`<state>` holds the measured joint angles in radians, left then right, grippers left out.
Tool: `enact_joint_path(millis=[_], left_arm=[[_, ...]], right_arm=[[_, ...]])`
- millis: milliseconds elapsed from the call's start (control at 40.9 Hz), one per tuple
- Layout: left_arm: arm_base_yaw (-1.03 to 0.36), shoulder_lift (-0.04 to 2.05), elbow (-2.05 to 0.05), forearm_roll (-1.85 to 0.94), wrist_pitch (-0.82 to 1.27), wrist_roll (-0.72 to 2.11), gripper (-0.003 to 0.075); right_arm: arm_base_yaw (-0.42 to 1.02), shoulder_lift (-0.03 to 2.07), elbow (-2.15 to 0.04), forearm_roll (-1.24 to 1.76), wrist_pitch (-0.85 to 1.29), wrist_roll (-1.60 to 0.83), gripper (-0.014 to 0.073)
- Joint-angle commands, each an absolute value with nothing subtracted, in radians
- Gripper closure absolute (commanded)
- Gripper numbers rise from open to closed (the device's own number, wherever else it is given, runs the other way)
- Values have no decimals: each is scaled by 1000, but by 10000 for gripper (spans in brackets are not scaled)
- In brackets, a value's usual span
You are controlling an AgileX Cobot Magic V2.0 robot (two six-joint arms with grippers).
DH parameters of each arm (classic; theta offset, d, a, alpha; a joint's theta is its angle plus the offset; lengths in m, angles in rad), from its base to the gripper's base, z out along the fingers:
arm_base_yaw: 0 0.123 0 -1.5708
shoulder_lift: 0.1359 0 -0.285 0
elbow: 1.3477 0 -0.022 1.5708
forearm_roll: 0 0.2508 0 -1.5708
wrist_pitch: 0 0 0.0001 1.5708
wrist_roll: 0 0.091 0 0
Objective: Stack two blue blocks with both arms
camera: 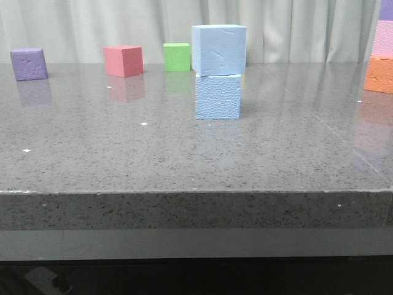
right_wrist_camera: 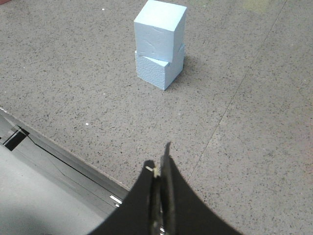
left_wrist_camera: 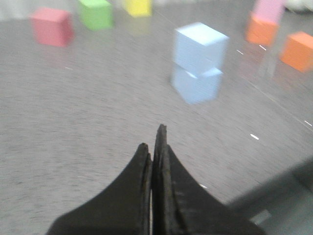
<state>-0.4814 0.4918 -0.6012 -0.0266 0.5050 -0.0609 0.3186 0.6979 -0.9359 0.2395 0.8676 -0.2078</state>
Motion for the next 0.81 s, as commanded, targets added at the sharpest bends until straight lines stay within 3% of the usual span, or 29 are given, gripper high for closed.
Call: enact_joint_path(millis=[0, 293, 782], left_arm=[[-368, 405, -528, -37, 335, -69, 741], [-131, 61, -150, -58, 93, -69, 741], [-101, -24, 9, -56, -14, -69, 741]], right_arm=[[310, 695, -959, 253, 807, -206, 661], [310, 695, -959, 253, 808, -206, 661], [310, 695, -959, 253, 808, -206, 661]])
